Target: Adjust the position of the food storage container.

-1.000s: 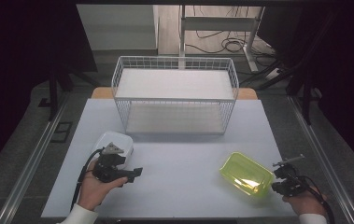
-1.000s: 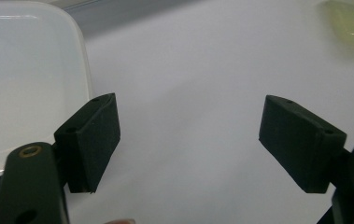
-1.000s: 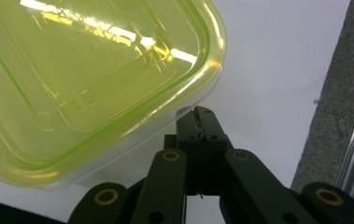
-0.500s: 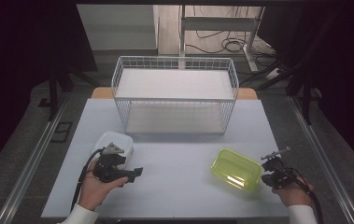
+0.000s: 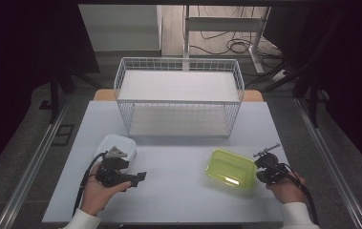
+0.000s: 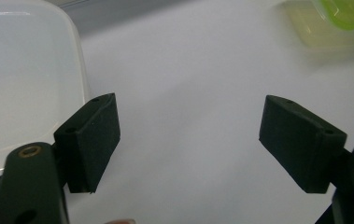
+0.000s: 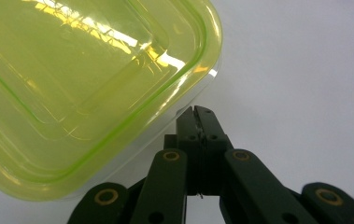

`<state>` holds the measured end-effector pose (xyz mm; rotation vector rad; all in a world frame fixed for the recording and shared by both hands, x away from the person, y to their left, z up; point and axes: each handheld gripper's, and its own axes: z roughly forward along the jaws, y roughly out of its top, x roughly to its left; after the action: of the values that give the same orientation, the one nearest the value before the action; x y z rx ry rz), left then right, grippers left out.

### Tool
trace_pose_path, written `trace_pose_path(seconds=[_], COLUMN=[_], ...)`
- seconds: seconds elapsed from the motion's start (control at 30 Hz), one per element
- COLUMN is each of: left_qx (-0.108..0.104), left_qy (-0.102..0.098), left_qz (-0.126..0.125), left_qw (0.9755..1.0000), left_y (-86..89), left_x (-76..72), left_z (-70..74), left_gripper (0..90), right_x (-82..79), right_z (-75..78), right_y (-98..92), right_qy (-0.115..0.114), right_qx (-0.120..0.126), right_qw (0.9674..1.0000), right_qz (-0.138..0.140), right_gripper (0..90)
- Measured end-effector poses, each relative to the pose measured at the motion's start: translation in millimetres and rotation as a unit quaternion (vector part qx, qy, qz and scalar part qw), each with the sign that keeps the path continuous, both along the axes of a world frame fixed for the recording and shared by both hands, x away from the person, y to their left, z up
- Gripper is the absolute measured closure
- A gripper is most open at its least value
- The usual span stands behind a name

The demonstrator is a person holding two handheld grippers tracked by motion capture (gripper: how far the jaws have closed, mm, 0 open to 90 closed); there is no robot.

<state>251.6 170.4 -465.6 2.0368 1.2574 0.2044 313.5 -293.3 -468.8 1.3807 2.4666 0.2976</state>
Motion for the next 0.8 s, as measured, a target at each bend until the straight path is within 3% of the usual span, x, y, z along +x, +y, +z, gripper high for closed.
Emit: trace_pose_path(seconds=[0.3, 0.57, 0.6, 0.8], left_qx=[-0.002, -0.001, 0.000, 0.000], left_qy=[-0.001, 0.000, 0.000, 0.000], left_qz=[0.000, 0.001, 0.001, 0.002], left_qw=[1.0000, 1.0000, 1.0000, 1.0000], left_y=[1.4, 2.0, 2.2, 2.7], left_x=[0.1, 0.3, 0.3, 0.4], left_z=[0.5, -0.2, -0.5, -0.8], left_gripper=[19.8, 19.8, 19.8, 19.8], right_x=[13.8, 27.5, 30.3, 34.5], right_z=[-1.7, -2.1, -1.0, -0.8], right_y=[26.2, 68.2, 80.8, 109.5], right_qy=[-0.001, -0.007, -0.012, -0.022], right_qx=[-0.009, -0.015, -0.016, -0.017], right_qw=[0.9996, 0.9971, 0.9959, 0.9929], right_qz=[0.027, 0.074, 0.088, 0.116], right_gripper=[89.1, 89.1, 89.1, 89.1])
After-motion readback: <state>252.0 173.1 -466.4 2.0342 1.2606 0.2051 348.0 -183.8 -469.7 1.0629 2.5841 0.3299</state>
